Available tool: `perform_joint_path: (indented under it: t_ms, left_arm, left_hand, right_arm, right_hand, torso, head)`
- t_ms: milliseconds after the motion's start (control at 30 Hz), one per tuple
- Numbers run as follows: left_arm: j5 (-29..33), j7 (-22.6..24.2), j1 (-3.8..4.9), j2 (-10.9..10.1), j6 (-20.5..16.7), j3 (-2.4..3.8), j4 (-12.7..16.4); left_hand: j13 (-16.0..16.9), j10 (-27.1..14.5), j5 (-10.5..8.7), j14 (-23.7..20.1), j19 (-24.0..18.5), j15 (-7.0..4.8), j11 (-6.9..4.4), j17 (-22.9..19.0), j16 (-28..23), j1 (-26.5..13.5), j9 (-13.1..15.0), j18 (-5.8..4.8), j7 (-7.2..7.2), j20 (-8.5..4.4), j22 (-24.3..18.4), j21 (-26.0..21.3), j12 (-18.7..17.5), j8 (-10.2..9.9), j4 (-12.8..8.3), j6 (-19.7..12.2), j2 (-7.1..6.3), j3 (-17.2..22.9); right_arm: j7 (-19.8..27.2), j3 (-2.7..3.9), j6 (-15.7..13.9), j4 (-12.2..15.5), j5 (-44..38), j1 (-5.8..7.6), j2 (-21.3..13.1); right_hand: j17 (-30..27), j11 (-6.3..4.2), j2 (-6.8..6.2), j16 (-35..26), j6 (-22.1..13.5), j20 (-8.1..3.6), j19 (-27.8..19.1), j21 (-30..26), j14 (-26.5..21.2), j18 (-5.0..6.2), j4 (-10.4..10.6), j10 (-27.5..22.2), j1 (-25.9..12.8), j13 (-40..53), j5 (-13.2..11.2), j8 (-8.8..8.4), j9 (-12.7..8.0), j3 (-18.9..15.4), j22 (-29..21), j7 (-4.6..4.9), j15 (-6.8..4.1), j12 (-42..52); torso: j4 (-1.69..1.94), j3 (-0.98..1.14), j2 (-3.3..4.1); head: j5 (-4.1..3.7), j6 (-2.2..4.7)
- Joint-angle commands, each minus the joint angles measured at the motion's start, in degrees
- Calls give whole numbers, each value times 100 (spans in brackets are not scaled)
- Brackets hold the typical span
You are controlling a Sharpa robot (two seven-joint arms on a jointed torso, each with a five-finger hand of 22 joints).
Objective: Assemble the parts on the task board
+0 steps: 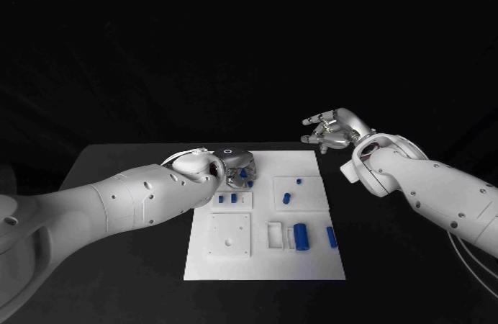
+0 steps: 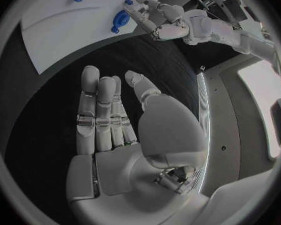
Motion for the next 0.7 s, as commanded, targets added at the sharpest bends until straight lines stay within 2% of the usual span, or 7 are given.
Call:
perform_joint_path:
  t_ms: [33,233,500,700]
  left_arm:
    - [-45,89,-23,36,57,2,-25]
    - [-42,131,-57,56,49,2,-52]
    - [-16,160,-72,73,47,2,-94]
    - [-7,155,-84,95,61,2,-139]
  left_hand:
    - [-8,88,32,2,-39,-32,-14,14,59,-74,-5,60,-2,-1,143,58,-36,-21,-1,54,-4,53]
    - [-4,355,19,40,-50,-62,-76,62,220,-121,-4,53,-15,-26,142,210,-34,-19,11,119,36,151]
    - [-3,420,-90,32,-89,-70,-97,63,291,-180,-4,32,-27,-35,126,303,-33,-20,62,168,56,164]
    - [-3,480,-98,38,-86,-71,-106,62,313,-174,-3,28,-18,-39,124,311,-32,-19,93,211,89,161]
  right_arm:
    - [69,4,-16,17,16,-1,-2]
    - [71,4,-9,19,17,0,-1]
    - [72,4,6,15,19,0,7]
    - [72,4,13,10,19,0,14]
  right_hand:
    - [-5,3,5,27,-8,36,82,-32,-31,100,-1,33,-21,-5,22,-15,3,15,5,14,1,-29]
    - [-8,3,4,28,-14,36,82,-35,-32,100,-3,34,-21,-14,34,-16,2,21,9,15,1,-28]
    - [-13,2,1,30,1,36,83,-40,-34,100,-7,33,-23,-25,47,-14,4,29,15,14,0,-24]
    - [-19,1,1,32,9,36,84,-47,-36,100,-15,34,-26,-37,60,-16,3,44,23,14,0,-18]
  torso:
    - [1,1,-7]
    - [2,-2,-9]
    - [9,-1,-6]
    - [5,-3,-3]
  head:
    - [-8,-12]
    - [-13,-18]
    - [-21,-22]
    - [-24,-24]
